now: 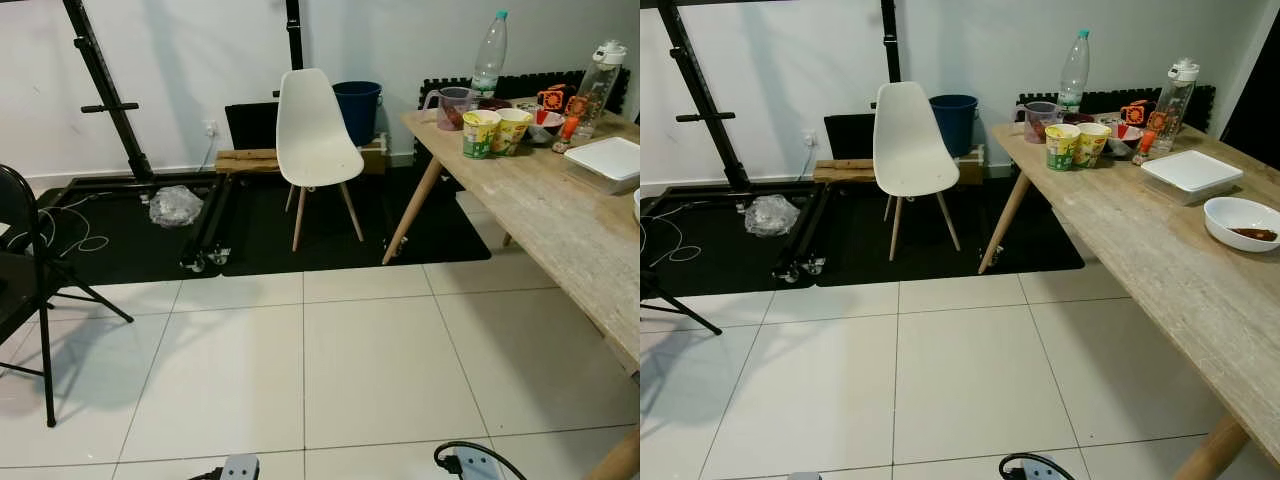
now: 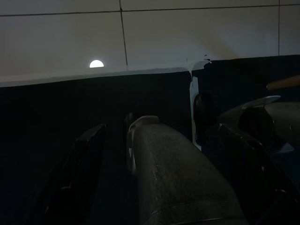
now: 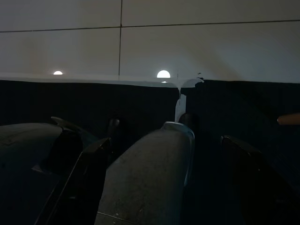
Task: Restocking fridge
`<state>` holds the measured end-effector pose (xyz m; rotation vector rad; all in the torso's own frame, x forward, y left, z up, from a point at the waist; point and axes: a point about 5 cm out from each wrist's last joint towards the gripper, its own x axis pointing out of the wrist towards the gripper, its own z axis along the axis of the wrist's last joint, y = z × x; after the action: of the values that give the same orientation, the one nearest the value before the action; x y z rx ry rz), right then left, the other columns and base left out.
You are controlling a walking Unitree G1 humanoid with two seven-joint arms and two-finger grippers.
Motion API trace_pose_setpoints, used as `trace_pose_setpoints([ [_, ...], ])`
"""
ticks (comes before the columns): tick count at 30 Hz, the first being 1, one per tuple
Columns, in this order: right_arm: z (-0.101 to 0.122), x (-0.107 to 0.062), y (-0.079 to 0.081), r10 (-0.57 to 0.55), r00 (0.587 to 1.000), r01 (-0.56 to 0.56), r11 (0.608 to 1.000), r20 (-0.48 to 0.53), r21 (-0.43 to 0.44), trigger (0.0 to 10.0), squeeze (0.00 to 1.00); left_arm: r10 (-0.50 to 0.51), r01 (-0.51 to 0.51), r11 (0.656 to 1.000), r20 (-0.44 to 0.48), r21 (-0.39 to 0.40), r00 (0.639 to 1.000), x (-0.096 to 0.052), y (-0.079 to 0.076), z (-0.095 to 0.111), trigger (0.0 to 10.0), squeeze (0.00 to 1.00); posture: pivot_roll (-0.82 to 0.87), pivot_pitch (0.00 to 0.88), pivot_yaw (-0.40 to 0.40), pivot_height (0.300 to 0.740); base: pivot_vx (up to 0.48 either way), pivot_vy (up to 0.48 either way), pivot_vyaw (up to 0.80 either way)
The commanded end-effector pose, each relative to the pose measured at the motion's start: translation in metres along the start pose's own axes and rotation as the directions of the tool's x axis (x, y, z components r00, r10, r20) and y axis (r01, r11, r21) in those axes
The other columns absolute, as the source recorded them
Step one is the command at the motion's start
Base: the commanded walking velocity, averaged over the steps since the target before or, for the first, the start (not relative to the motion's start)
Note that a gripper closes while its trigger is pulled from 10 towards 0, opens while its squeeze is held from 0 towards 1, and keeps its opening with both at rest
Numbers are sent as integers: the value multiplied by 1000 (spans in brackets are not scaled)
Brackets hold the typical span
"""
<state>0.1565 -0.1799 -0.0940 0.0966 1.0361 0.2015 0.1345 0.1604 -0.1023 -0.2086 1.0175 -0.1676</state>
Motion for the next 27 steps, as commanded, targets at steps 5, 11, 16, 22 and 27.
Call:
trace_pose_setpoints([
  [5, 4, 1, 1, 0, 1000, 0, 1000, 13, -12, 10000, 0, 3, -3, 1000, -14, -16, 1000, 0, -2, -4, 10000, 0, -50, 0, 6, 740, 0, 0, 0],
  [11, 3, 1, 1, -2, 1000, 2, 1000, 15, -6, 10000, 0, 10, -10, 1000, -16, -18, 1000, 0, -2, -5, 10000, 0, -47, 0, 1, 740, 0, 0, 0],
  [16, 2, 1, 1, -4, 1000, 4, 1000, 13, -5, 10000, 0, 14, -14, 999, -11, -35, 1000, -1, 0, -5, 10000, 0, -49, 0, 1, 740, 0, 0, 0],
  [22, 2, 0, 1, -6, 1000, 6, 1000, 9, -5, 10000, 0, 15, -15, 998, -1, -54, 1000, -1, 0, -4, 10000, 0, -50, 0, 2, 740, 0, 0, 0],
  [27, 1, 0, 0, -12, 1000, 12, 1000, 7, 26, 10000, 0, 17, -16, 998, 7, -61, 1000, 0, 1, -1, 10000, 0, -49, 0, 2, 740, 0, 0, 0],
])
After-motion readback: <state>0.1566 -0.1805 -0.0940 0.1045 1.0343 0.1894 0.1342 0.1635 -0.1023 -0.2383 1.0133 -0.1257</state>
